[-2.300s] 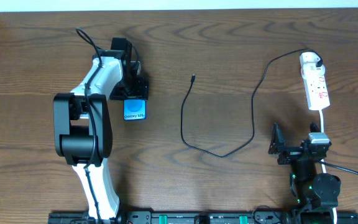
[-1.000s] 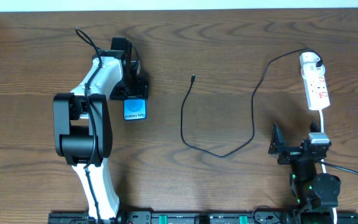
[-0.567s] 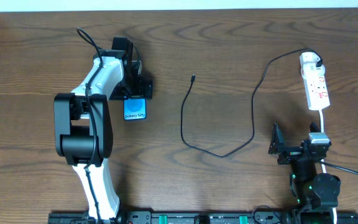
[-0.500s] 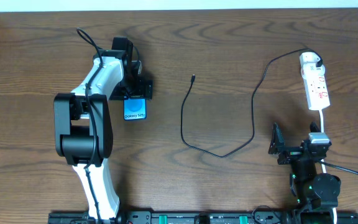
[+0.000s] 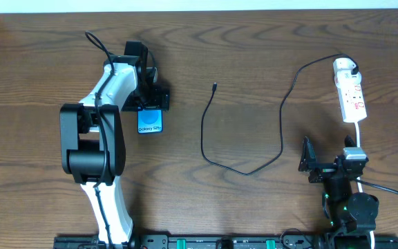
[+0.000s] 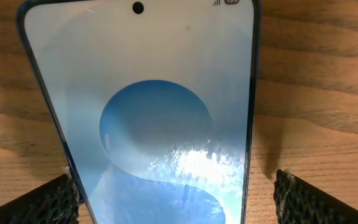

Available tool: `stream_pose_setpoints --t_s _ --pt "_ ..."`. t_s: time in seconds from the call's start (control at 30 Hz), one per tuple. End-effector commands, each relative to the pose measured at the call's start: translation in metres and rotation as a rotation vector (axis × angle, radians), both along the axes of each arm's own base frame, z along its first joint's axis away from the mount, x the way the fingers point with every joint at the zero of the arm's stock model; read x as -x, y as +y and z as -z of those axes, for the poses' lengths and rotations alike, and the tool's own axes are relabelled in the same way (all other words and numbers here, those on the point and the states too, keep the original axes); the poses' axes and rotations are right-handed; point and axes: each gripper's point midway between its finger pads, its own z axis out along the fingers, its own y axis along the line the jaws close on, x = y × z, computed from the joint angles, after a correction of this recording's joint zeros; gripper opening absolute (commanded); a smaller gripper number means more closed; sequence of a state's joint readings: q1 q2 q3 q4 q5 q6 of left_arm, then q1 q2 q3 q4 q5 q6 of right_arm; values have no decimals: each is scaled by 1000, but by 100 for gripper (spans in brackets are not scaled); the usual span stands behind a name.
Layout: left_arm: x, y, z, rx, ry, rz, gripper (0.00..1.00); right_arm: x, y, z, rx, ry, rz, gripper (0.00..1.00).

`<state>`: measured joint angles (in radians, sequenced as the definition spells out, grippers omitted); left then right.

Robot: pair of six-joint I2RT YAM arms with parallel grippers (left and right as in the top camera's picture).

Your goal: Plug charger to phone and switch on socket

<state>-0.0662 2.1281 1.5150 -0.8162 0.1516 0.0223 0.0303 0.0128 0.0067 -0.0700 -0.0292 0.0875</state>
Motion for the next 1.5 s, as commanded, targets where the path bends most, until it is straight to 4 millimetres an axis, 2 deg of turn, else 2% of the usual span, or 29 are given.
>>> stream_pose_setpoints --t_s 0.0,1.47 --pt "14 -6 24 39 69 -2 98 0 2 0 -9 1 -7 99" --pt "13 -6 24 39 68 -21 98 0 2 0 -9 1 -7 99"
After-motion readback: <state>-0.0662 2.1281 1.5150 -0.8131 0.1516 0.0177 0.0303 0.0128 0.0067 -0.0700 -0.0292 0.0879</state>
